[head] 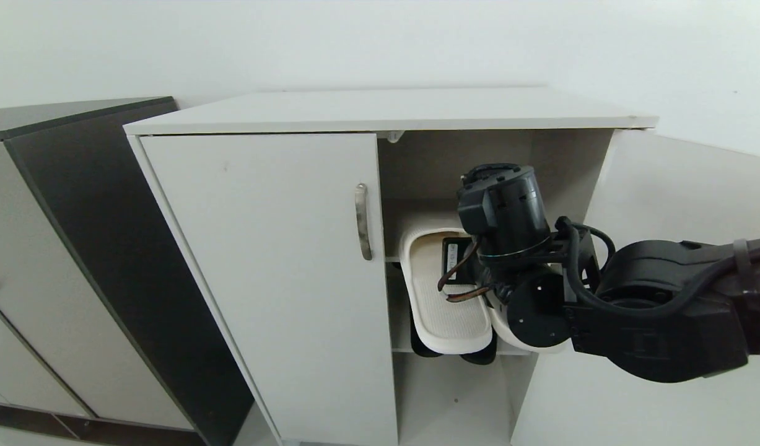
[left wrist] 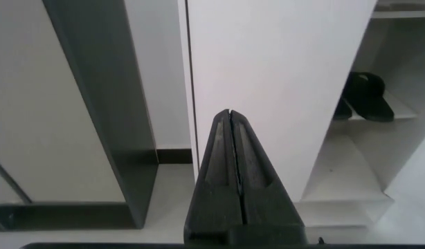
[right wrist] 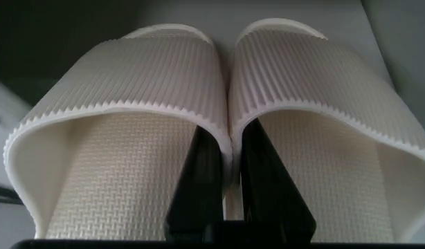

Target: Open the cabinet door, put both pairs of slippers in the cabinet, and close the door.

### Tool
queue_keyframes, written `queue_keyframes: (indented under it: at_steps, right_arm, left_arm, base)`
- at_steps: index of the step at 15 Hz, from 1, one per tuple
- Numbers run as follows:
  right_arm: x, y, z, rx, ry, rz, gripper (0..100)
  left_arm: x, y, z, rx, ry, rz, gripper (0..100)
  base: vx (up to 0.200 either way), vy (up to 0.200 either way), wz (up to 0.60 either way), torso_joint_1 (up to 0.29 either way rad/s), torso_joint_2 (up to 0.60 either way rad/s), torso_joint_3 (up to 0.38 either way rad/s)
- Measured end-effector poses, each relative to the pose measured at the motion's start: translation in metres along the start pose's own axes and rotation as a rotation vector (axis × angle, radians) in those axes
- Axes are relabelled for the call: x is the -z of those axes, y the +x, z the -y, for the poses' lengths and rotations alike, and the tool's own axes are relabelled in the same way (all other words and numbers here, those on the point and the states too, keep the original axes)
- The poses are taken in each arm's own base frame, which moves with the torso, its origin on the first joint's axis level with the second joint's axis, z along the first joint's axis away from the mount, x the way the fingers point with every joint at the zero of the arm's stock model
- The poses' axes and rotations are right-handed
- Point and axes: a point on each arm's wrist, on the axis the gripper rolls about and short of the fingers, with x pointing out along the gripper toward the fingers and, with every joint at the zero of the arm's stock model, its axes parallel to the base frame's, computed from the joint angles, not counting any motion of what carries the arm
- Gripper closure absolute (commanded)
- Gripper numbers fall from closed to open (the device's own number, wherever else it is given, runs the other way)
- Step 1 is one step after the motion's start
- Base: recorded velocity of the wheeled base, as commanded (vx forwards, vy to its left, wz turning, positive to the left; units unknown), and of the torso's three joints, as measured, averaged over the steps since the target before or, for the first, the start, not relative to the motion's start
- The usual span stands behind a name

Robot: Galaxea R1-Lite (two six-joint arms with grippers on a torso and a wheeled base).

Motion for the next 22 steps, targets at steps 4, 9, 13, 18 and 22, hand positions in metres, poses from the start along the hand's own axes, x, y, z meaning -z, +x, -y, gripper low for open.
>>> queue_keyframes:
  at_steps: [4, 9, 13, 18, 22]
  right_arm:
    - [0.002, 0.016, -0.003, 0.009, 0.007, 0.039, 100]
    - [0.004, 0.037, -0.005, 0.027, -0.009, 0.081, 100]
    - [-0.004, 0.053, -0.002, 0.057, -0.016, 0.1, 100]
    - [-0.013, 0.082, 0.005, 0.104, -0.018, 0.121, 100]
    - [-0.009, 0.1, 0.001, 0.119, -0.026, 0.113, 100]
  left_arm:
    - [0.0, 0.0, 0.0, 0.003, 0.002, 0.0, 100]
    - [0.0, 0.0, 0.0, 0.002, 0.001, 0.0, 100]
    - [0.0, 0.0, 0.0, 0.001, -0.003, 0.0, 100]
    - [0.0, 0.0, 0.0, 0.0, -0.007, 0.0, 100]
    - [0.0, 0.0, 0.0, -0.003, -0.009, 0.0, 100]
  base:
    - [0.1, 0.0, 0.0, 0.001, 0.0, 0.002]
    - [0.0, 0.0, 0.0, 0.0, 0.0, 0.0]
    - [0.0, 0.0, 0.0, 0.0, 0.0, 0.0]
    - [0.0, 0.0, 0.0, 0.0, 0.0, 0.0]
    - [0.0, 0.0, 0.0, 0.0, 0.0, 0.0]
